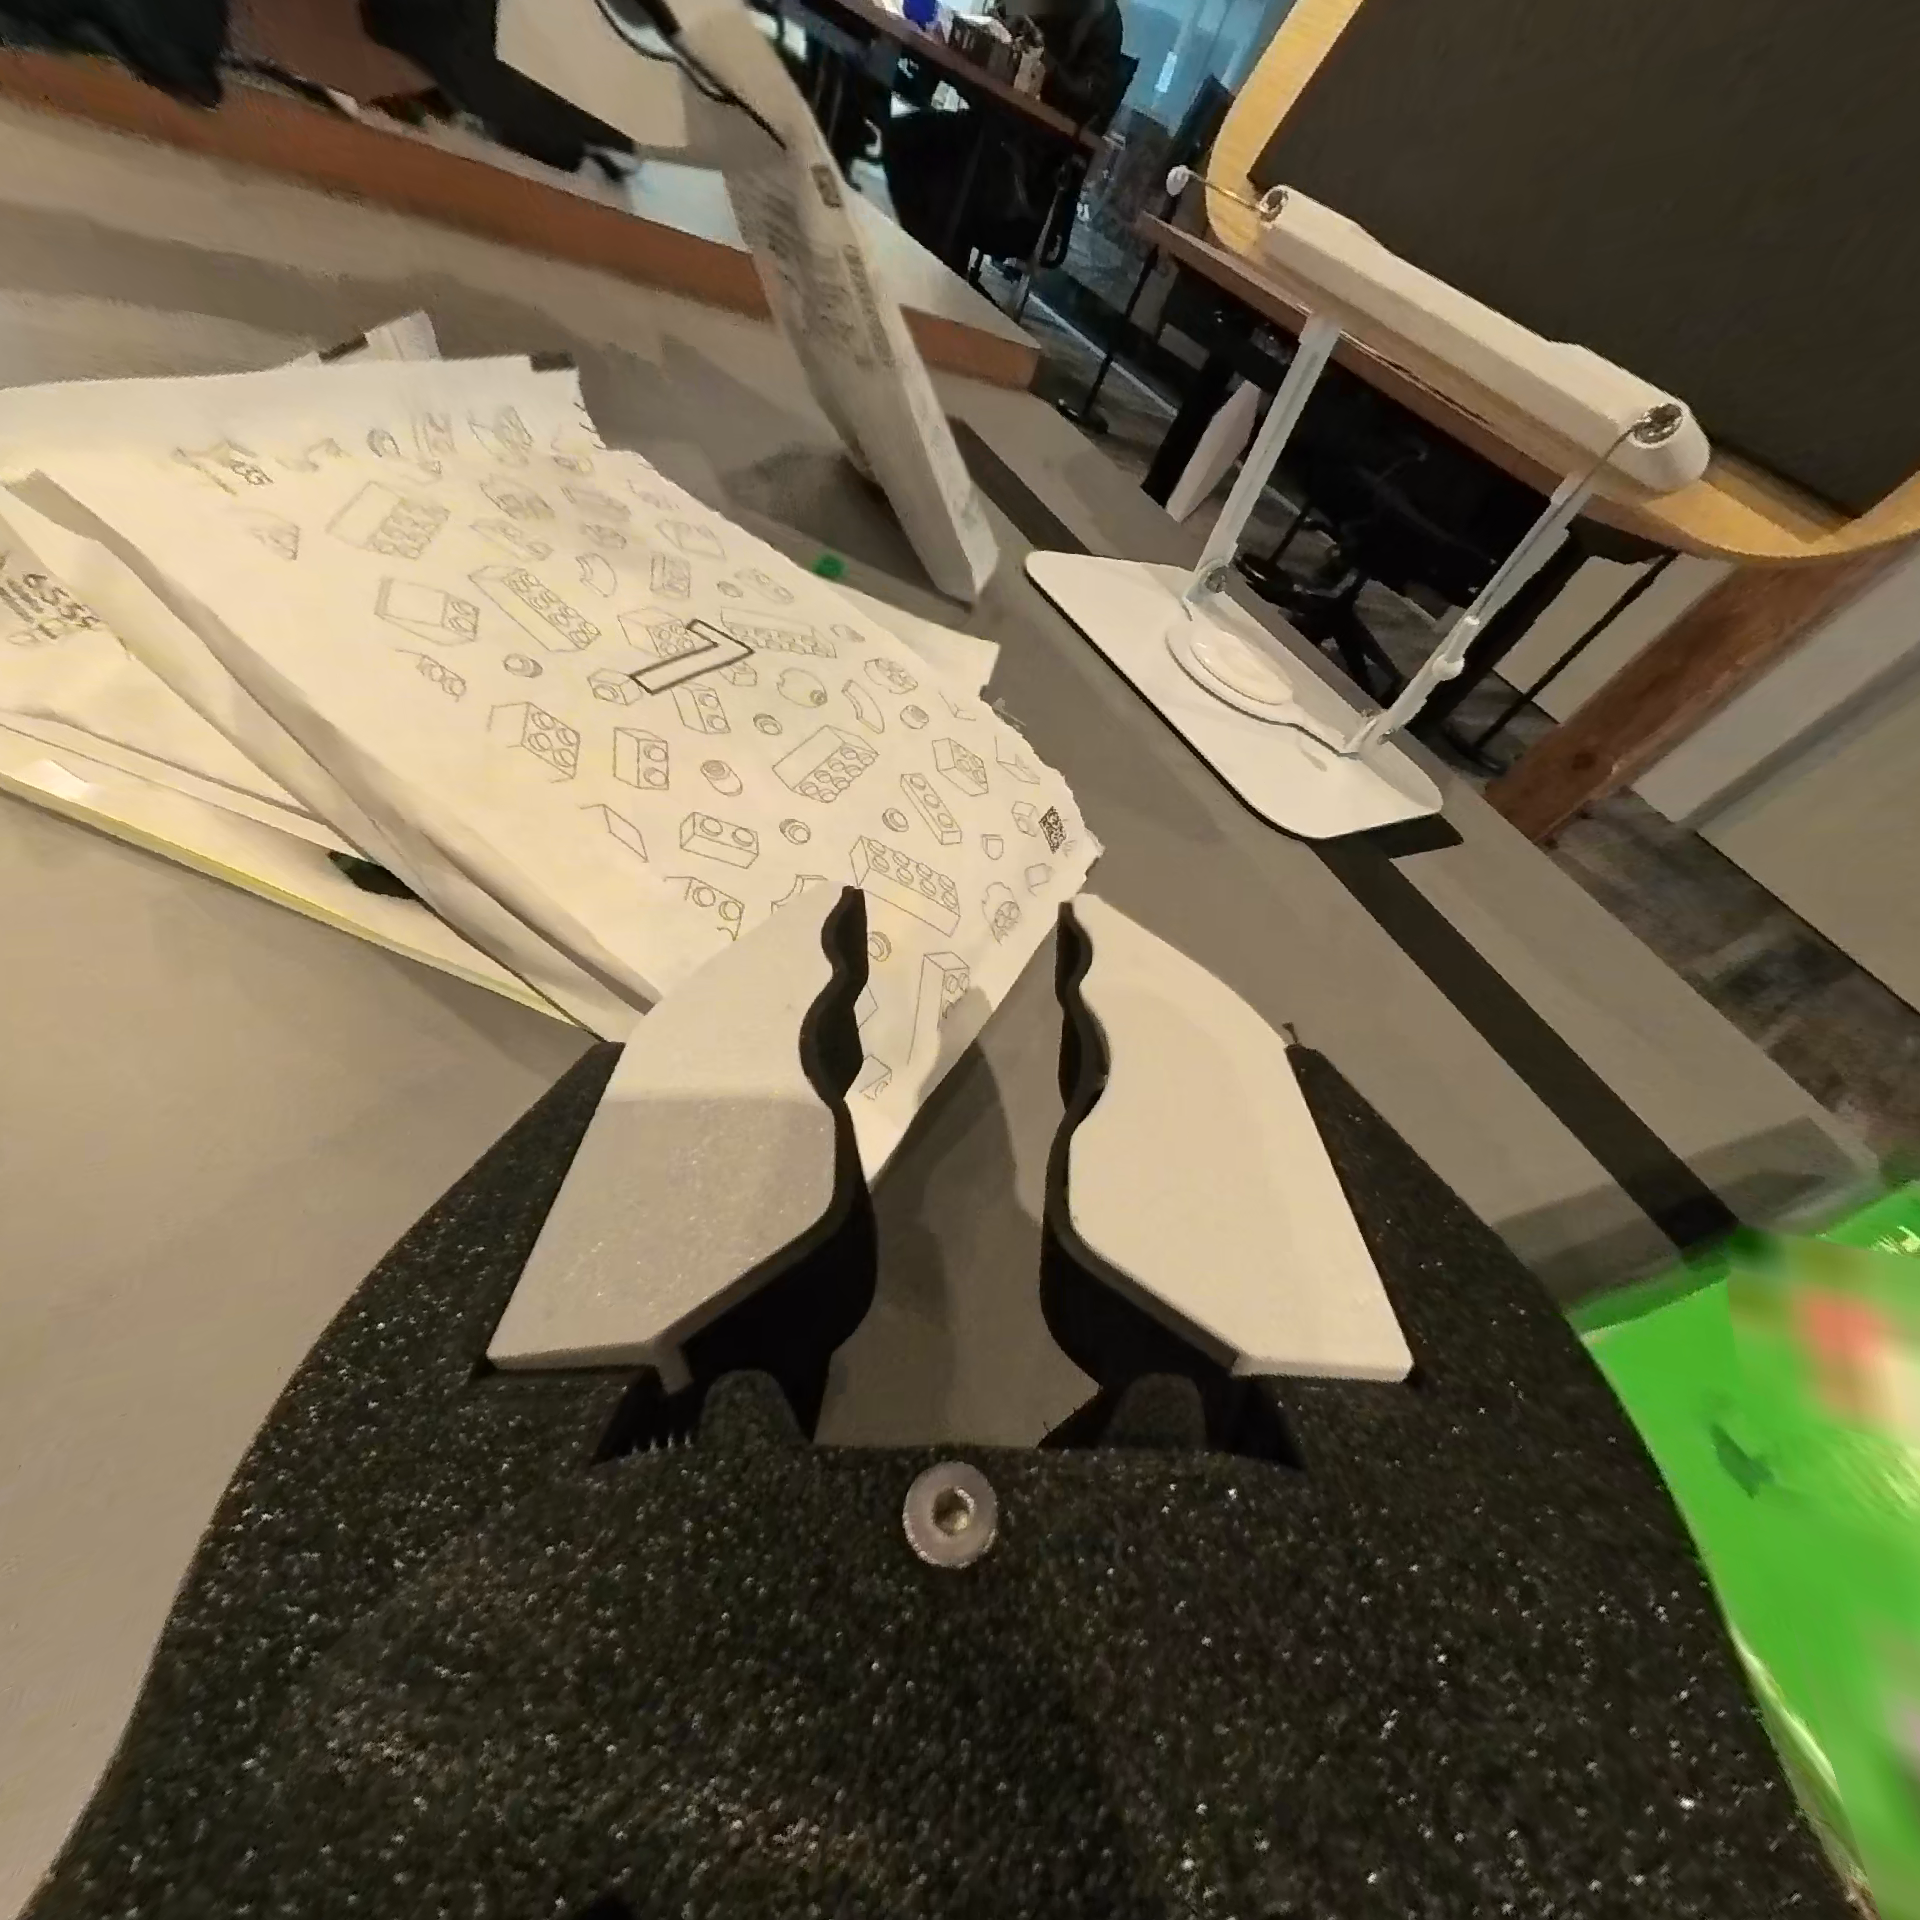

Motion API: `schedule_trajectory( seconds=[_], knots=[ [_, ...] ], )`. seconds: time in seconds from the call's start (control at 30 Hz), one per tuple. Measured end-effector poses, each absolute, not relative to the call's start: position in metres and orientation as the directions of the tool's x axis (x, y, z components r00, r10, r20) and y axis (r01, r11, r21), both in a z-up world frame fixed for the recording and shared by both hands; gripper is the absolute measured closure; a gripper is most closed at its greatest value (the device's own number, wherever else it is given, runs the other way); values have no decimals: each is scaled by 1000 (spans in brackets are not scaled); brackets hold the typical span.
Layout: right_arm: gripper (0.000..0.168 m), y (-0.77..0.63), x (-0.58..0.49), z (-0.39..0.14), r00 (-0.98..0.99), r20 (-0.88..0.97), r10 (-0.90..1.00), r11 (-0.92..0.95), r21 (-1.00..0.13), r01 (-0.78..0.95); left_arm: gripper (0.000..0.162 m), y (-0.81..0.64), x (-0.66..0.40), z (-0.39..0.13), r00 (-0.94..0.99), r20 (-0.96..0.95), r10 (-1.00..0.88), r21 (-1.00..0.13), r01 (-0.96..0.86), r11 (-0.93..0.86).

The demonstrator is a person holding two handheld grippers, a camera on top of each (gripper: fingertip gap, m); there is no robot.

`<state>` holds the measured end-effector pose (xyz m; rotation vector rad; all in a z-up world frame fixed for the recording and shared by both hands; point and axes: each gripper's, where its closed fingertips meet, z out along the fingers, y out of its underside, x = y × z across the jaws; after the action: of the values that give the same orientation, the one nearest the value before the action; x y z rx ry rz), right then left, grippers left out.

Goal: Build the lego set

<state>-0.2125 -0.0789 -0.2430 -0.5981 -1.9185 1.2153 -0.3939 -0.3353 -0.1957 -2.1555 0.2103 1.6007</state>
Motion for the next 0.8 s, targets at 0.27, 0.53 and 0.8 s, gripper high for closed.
schedule_trajectory(
  seconds=[0.27, 0.53, 0.8],
  knots=[
    [135, -79, -214, -242, -593, 335, 733, 412, -911, -5, 162, -387, -406, -245, 377, -926, 30, -151, -294, -944],
    [136, -82, -219, -245, -583, 362, 728, 441, -897, -7, 162, -385, -453, -284, 432, -901, 43, -135, -185, -973],
    [136, -92, -225, -244, -586, 348, 732, 427, -904, -3, 162, -385, -526, -285, 417, -907, 52, -96, -85, -992]
  ],
)
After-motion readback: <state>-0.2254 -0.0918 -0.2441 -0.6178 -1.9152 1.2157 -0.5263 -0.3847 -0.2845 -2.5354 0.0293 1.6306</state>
